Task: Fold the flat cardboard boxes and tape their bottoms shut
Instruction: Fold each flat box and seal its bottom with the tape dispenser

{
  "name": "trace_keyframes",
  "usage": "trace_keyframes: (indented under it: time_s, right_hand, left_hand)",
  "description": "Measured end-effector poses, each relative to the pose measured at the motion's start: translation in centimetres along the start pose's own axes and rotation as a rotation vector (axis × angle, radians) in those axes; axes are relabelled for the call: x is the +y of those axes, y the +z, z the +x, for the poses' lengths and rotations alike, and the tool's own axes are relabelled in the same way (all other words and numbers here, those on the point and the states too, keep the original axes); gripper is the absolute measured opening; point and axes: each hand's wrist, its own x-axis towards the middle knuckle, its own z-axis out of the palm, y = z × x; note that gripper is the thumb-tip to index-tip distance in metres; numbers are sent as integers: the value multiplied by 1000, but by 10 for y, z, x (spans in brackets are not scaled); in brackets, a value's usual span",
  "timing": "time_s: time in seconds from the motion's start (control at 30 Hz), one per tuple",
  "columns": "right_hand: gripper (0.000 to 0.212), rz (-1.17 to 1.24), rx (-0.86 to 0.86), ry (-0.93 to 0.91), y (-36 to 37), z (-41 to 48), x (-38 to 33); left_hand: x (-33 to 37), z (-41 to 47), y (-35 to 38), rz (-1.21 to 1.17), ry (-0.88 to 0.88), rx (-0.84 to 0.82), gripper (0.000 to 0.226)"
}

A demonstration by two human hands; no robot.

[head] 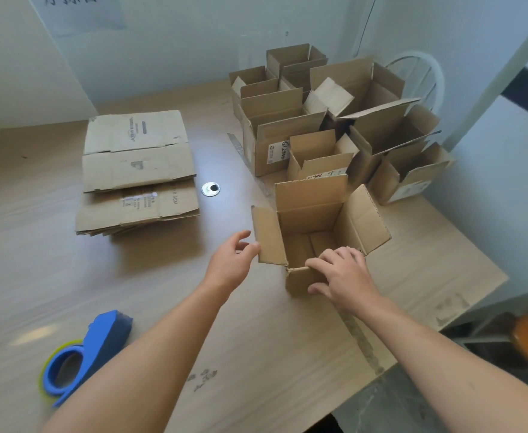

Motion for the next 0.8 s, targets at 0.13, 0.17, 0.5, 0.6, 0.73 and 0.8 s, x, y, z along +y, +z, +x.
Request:
trace_keyframes:
  time_s: [0.13,0.17,0.5,0.6,0.73,0.8]
  right_hand:
    - [49,-19,-89,-30,-16,27,48]
    - [51,-19,-113,-46,-20,35,60]
    - [53,-93,-243,-160,-43,102,140]
    - [52,-128,-248,-154,-50,111,153]
    - [54,-159,-237,-116,-52,114,163]
    - [58,-128,-261,-121,-53,116,165]
  left_hand:
    - [41,13,32,51,151,4,43]
    - [50,16,40,90,178,6,44]
    - [72,46,70,283,60,91,40]
    - [76,49,74,294,32,123,39]
    - [78,50,75,296,0,147,39]
    - [77,50,74,295,-3,149,40]
